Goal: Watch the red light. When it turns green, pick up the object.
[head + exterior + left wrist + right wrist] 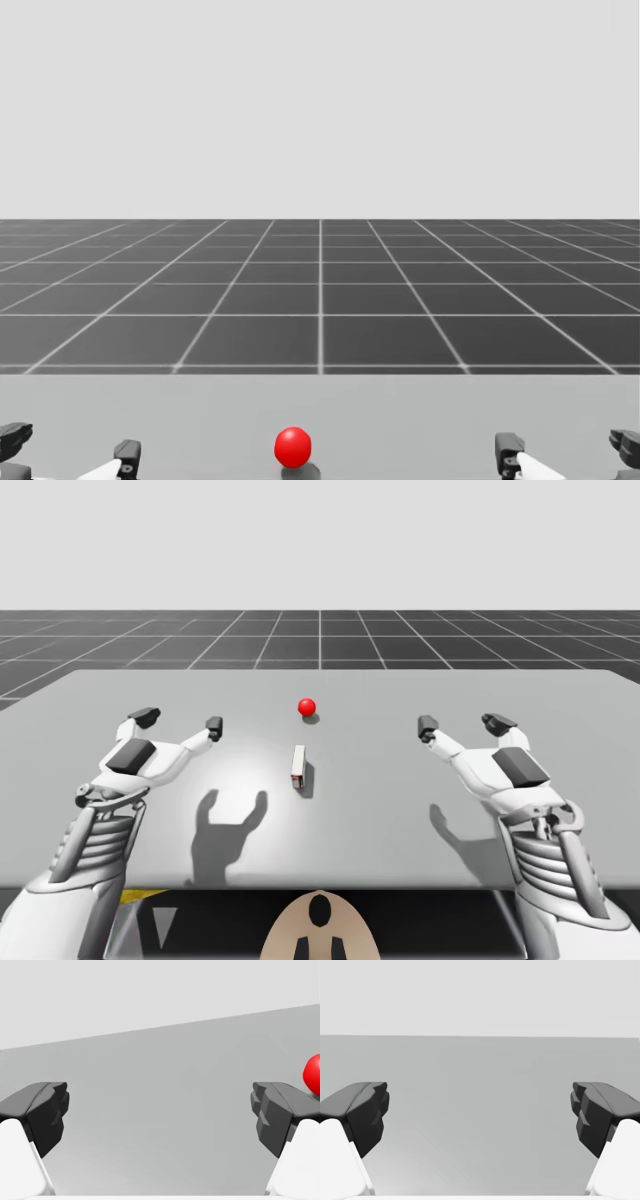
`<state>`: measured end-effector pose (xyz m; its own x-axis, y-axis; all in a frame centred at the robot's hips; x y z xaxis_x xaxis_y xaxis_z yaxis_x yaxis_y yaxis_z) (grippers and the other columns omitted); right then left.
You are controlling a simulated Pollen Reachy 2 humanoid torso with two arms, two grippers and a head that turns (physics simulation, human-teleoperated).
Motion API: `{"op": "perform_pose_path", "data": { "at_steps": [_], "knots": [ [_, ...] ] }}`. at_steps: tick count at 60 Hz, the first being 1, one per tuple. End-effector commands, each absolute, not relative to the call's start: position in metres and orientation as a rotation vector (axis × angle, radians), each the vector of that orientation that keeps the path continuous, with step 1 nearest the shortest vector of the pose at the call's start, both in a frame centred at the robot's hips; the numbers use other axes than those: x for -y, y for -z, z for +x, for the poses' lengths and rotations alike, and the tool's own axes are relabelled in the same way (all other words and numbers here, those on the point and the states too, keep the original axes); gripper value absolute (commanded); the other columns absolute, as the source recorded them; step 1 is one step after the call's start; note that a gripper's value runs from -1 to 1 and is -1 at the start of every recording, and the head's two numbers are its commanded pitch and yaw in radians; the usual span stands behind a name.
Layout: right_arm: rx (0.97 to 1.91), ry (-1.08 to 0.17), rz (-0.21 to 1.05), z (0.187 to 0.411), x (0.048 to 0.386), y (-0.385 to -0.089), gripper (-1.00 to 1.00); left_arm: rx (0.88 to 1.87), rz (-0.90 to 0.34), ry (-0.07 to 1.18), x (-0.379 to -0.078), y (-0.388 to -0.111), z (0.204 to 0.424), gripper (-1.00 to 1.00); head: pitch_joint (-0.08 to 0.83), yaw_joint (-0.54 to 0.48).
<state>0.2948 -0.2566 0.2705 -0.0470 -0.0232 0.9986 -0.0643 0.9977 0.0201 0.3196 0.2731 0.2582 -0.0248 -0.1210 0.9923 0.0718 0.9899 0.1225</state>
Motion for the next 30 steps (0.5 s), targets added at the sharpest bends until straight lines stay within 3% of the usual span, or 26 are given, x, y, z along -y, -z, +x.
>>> {"op": "perform_pose_path", "data": {
  "at_steps": [1,12,30],
  "knots": [
    [1.591,0.003,0.093,0.2895,0.2608,-0.2729,-1.00,1.557,0.031,0.140,-0.2787,-0.2600,0.3183,-1.00,0.020,0.00],
    [1.597,-0.010,0.114,0.2873,0.2614,-0.2768,-1.00,1.556,0.031,0.143,-0.2783,-0.2595,0.3180,-1.00,0.065,0.01],
    [1.581,-0.002,0.087,0.2894,0.2599,-0.2731,-1.00,1.555,0.035,0.155,-0.2789,-0.2585,0.3186,-1.00,0.293,0.03]
  ]
}}
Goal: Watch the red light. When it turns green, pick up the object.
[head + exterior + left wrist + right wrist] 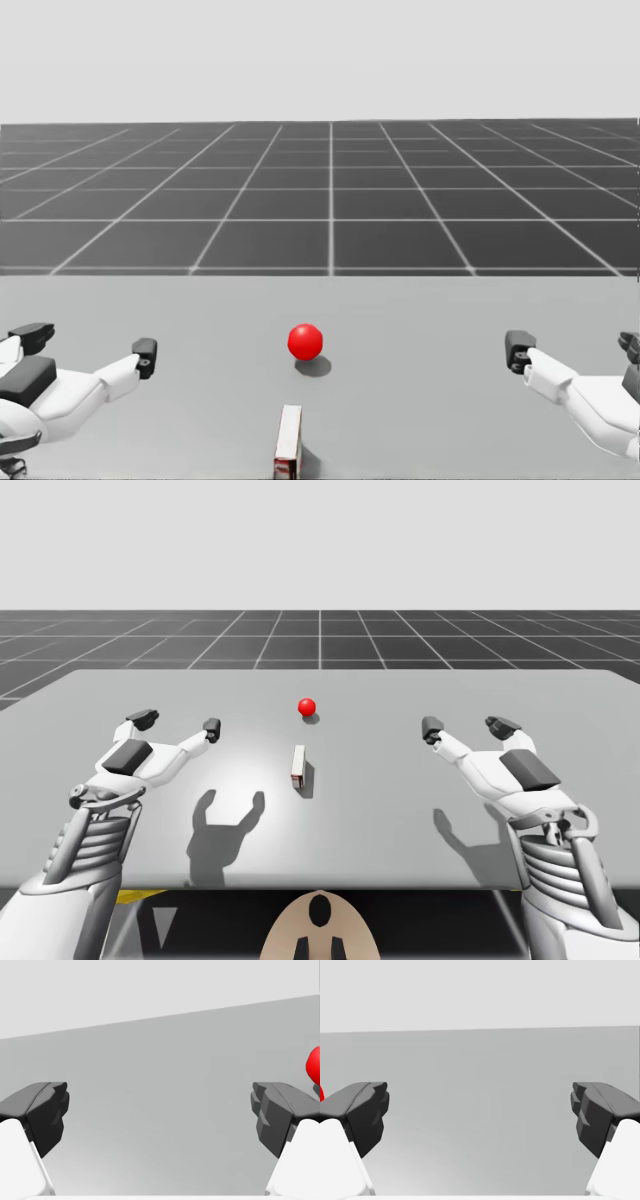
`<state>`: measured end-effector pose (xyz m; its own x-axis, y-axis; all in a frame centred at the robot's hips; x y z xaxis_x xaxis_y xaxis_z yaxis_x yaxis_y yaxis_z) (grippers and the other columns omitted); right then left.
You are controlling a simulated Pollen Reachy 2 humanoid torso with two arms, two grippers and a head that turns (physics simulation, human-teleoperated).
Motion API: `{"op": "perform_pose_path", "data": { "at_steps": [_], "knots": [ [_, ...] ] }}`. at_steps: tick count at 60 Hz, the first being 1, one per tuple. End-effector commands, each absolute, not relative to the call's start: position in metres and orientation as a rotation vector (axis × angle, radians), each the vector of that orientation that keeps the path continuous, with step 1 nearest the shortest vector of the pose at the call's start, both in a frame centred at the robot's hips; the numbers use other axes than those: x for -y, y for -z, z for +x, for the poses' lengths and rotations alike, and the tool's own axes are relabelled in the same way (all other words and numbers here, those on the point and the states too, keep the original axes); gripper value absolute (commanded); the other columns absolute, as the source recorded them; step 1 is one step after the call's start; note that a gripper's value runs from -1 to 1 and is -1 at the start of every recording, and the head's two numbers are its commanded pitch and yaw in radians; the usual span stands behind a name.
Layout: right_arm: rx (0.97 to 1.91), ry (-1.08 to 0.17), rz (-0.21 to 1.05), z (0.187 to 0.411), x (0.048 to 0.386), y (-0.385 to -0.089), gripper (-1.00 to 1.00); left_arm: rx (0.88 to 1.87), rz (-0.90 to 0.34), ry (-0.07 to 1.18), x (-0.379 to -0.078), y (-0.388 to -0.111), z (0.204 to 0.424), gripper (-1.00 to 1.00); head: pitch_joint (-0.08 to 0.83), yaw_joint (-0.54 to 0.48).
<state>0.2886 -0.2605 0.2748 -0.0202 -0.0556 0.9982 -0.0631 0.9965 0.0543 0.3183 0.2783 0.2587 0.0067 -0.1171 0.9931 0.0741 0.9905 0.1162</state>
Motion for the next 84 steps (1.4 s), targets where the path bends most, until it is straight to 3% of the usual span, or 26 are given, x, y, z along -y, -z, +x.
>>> {"op": "perform_pose_path", "data": {
  "at_steps": [1,21,84],
  "knots": [
    [1.580,-0.002,0.086,0.2894,0.2599,-0.2729,-1.00,1.555,0.035,0.156,-0.2789,-0.2584,0.3186,-1.00,0.300,0.03],
    [1.571,-0.010,0.082,0.2916,0.2597,-0.2700,-1.00,1.555,0.034,0.170,-0.2776,-0.2585,0.3182,-1.00,0.431,0.06],
    [1.582,-0.015,0.070,0.2917,0.2602,-0.2702,-1.00,1.586,0.019,0.166,-0.2762,-0.2615,0.3144,-1.00,0.428,0.05]
  ]
}}
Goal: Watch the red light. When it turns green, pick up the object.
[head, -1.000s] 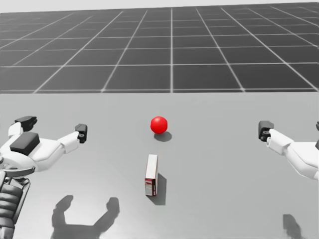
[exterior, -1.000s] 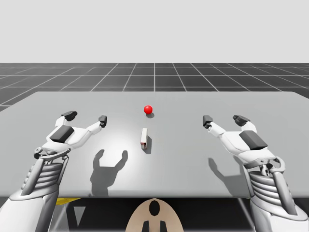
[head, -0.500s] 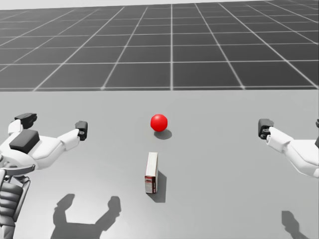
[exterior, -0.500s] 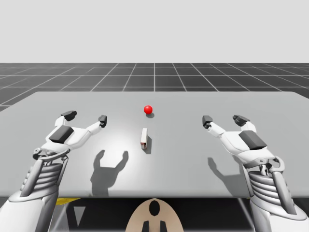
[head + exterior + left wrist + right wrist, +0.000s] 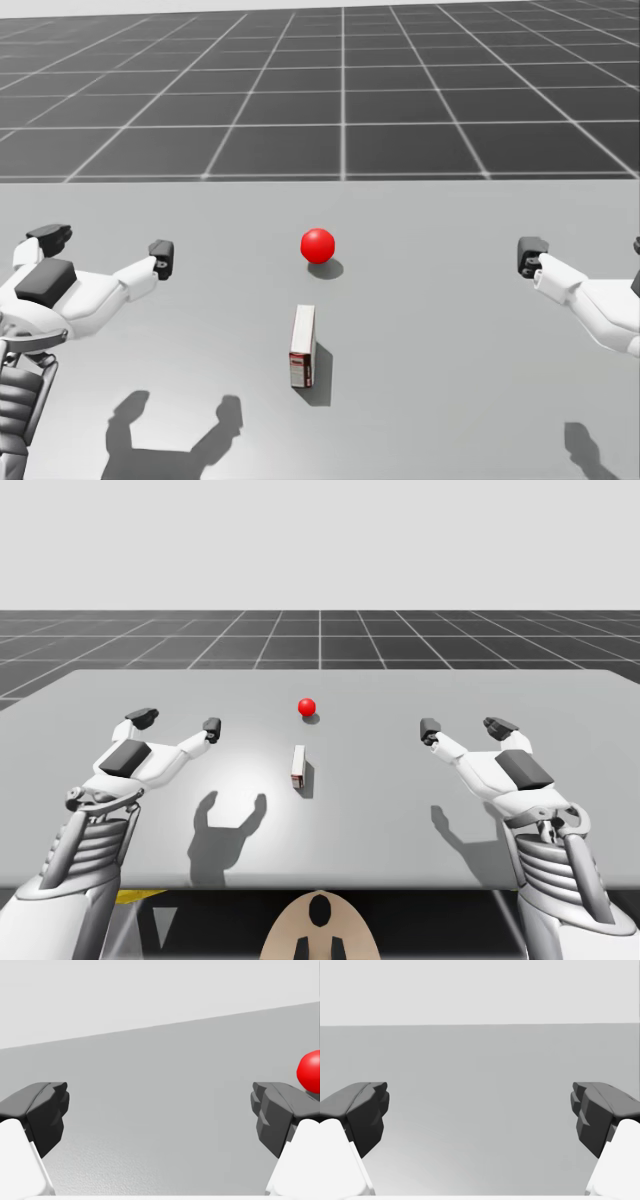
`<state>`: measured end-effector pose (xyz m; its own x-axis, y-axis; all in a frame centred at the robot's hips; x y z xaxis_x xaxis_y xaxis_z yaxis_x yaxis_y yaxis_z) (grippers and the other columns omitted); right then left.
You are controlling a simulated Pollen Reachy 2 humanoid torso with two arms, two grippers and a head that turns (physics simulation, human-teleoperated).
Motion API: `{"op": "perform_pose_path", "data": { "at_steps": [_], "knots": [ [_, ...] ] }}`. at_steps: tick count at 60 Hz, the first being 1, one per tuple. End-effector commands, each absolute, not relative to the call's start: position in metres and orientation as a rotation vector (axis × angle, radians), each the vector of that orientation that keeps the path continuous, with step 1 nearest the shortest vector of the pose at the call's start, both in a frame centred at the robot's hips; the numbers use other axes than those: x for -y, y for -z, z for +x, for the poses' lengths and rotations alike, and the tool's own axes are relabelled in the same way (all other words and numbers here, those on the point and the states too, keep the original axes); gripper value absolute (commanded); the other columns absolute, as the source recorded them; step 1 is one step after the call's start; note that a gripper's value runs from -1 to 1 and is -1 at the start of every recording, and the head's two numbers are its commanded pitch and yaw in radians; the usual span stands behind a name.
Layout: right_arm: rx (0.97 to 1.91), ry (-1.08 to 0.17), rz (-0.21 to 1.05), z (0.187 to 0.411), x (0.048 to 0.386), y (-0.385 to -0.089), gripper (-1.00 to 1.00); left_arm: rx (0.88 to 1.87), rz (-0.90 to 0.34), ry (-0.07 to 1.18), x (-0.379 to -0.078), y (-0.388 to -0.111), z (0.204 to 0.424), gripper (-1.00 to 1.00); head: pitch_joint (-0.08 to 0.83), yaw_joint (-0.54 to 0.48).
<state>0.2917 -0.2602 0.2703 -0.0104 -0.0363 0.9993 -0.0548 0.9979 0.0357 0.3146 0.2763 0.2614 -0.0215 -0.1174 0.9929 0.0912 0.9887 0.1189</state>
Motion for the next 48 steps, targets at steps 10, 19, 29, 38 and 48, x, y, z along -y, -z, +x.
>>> {"op": "perform_pose_path", "data": {
  "at_steps": [10,19,29,38,48],
  "knots": [
    [1.581,-0.015,0.070,0.2918,0.2600,-0.2700,-1.00,1.586,0.018,0.166,-0.2764,-0.2614,0.3145,-1.00,0.429,0.05],
    [1.581,-0.015,0.070,0.2916,0.2598,-0.2701,-1.00,1.586,0.018,0.167,-0.2763,-0.2613,0.3142,-1.00,0.429,0.05],
    [1.582,-0.016,0.070,0.2916,0.2595,-0.2702,-1.00,1.587,0.018,0.167,-0.2765,-0.2614,0.3141,-1.00,0.429,0.05],
    [1.583,-0.016,0.067,0.2917,0.2596,-0.2703,-1.00,1.587,0.018,0.167,-0.2765,-0.2614,0.3142,-1.00,0.428,0.05],
    [1.588,-0.014,0.056,0.2915,0.2595,-0.2705,-1.00,1.589,0.019,0.165,-0.2768,-0.2619,0.3142,-1.00,0.430,0.05]
  ]
}}
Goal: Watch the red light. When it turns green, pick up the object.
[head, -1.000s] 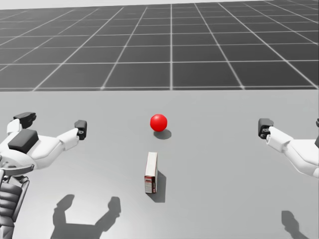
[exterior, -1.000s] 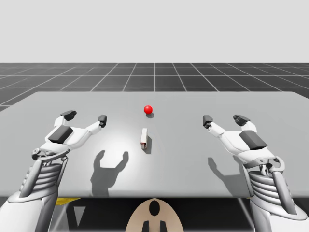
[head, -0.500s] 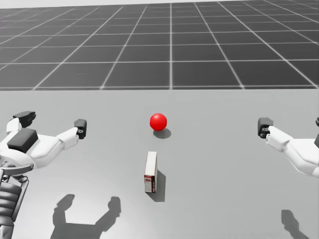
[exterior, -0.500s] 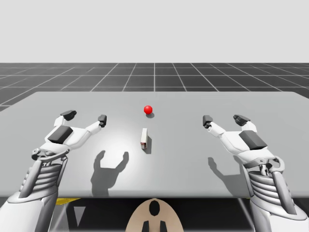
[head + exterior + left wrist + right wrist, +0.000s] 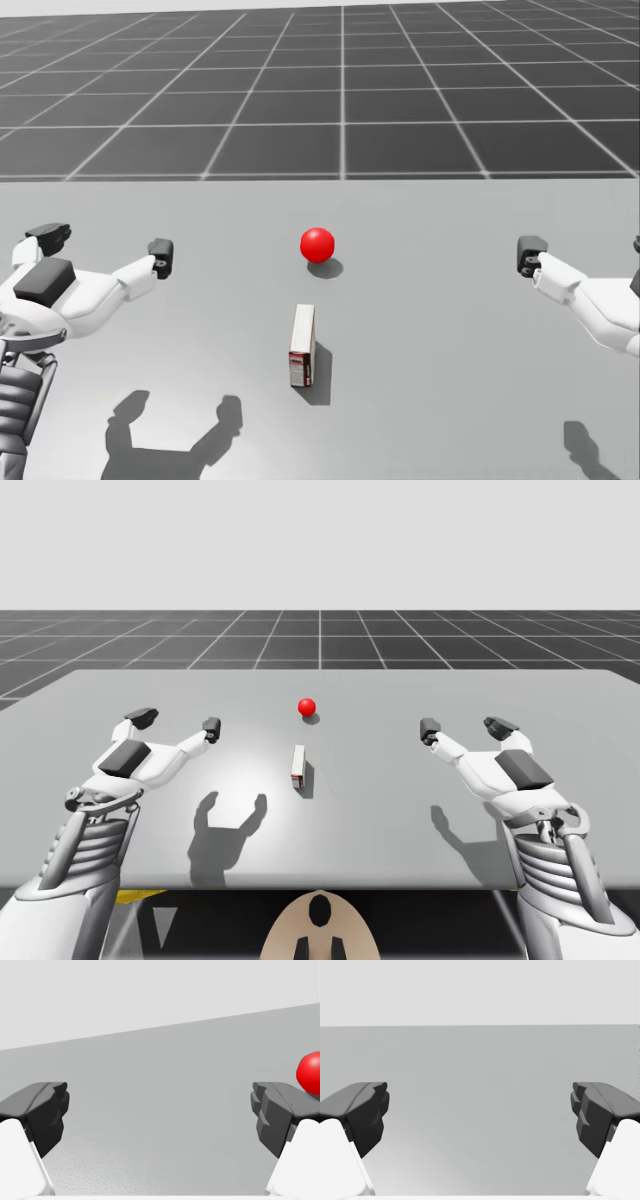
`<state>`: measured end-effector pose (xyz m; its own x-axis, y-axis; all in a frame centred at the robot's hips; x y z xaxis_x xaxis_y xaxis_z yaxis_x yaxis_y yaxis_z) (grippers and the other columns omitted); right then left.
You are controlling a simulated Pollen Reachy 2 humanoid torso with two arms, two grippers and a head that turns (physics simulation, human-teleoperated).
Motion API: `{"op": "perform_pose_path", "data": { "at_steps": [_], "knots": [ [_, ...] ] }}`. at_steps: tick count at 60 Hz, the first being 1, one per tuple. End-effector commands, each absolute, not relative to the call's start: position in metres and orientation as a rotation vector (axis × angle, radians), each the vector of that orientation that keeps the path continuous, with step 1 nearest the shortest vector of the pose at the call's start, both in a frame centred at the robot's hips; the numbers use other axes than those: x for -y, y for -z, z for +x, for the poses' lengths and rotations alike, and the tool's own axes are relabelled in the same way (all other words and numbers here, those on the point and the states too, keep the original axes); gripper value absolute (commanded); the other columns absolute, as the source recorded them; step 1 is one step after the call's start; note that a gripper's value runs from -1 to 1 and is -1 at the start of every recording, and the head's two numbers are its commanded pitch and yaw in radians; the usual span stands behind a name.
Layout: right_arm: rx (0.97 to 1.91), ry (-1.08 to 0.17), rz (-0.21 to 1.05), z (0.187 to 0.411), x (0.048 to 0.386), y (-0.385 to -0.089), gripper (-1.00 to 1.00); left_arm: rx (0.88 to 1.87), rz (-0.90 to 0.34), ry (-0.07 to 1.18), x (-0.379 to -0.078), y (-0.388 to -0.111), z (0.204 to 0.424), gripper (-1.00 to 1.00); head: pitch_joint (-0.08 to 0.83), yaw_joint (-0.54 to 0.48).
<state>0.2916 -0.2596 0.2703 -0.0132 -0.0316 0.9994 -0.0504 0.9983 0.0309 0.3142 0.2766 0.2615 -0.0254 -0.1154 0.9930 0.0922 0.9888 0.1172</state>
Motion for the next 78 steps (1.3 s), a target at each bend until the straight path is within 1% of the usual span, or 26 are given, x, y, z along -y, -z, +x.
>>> {"op": "perform_pose_path", "data": {
  "at_steps": [1,78],
  "knots": [
    [1.589,-0.014,0.055,0.2915,0.2596,-0.2705,-1.00,1.589,0.019,0.165,-0.2769,-0.2619,0.3143,-1.00,0.430,0.05],
    [1.600,-0.021,0.041,0.2908,0.2594,-0.2699,-1.00,1.590,0.022,0.165,-0.2768,-0.2624,0.3135,-1.00,0.433,0.05]
  ]
}}
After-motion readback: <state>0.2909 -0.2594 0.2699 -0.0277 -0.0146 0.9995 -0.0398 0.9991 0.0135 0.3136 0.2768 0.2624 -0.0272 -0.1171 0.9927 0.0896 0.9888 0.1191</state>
